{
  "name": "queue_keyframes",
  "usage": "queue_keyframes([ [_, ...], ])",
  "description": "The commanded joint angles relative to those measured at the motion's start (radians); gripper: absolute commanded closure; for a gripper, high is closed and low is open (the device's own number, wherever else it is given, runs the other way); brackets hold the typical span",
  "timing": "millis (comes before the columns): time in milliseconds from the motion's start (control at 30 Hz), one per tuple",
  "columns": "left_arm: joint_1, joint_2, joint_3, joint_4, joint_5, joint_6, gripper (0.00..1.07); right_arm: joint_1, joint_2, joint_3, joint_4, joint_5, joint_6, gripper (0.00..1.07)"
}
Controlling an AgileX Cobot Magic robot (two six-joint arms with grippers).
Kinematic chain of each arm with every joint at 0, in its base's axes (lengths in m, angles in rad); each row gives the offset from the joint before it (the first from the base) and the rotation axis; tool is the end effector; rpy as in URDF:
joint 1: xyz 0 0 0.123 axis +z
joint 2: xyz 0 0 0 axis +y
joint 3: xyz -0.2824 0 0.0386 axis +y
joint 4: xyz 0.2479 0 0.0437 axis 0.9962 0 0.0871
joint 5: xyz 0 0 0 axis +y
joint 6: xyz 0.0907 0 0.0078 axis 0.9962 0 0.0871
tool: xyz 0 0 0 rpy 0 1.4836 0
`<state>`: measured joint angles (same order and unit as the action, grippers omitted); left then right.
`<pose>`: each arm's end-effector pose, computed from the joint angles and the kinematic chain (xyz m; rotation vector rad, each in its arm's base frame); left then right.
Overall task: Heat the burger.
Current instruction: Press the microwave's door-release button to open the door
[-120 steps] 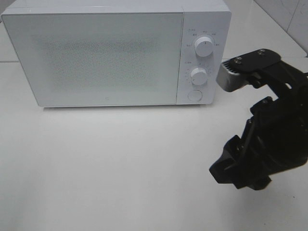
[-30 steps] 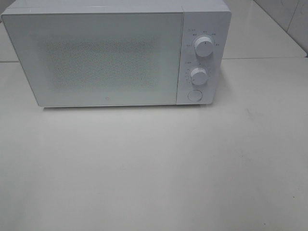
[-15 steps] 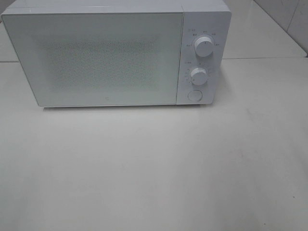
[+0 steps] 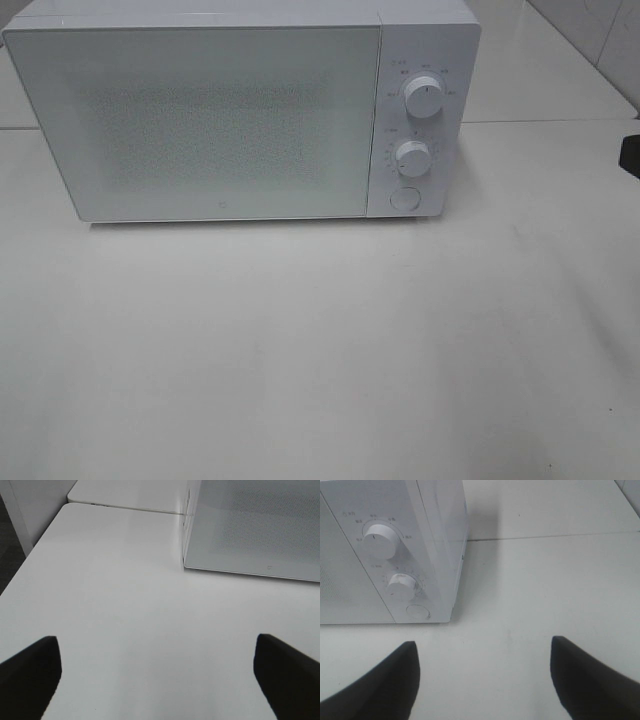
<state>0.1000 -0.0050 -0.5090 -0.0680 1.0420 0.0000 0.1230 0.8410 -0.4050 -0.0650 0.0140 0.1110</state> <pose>-0.0055 -0.0059 0.2813 -0.0975 2.0075 -0.0171 0.1675 0.0206 0.2617 -0.0739 1.9338 0.1118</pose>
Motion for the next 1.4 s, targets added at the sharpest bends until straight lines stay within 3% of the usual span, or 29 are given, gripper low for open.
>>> queue_keyframes([
  [33, 0.004, -0.019, 0.004, -0.010, -0.007, 0.000, 0.07, -0.008, 0.061, 0.004, -0.004, -0.107, 0.017, 0.38],
  [300, 0.004, -0.019, 0.004, -0.010, -0.007, 0.000, 0.07, -0.008, 0.238, 0.006, -0.006, -0.372, 0.015, 0.38],
  [700, 0.004, -0.019, 0.004, -0.010, -0.007, 0.000, 0.07, 0.024, 0.476, 0.006, 0.037, -0.605, -0.086, 0.38],
  [1033, 0.004, -0.019, 0.004, -0.010, -0.007, 0.000, 0.07, 0.261, 0.675, 0.006, 0.383, -0.809, -0.361, 0.38],
  [1267, 0.004, -0.019, 0.004, -0.010, -0.007, 0.000, 0.07, 0.491, 0.751, 0.006, 0.745, -0.999, -0.516, 0.38],
  [1400, 0.004, -0.019, 0.004, -0.010, -0.007, 0.000, 0.07, 0.571, 0.769, 0.006, 0.832, -1.054, -0.542, 0.38],
])
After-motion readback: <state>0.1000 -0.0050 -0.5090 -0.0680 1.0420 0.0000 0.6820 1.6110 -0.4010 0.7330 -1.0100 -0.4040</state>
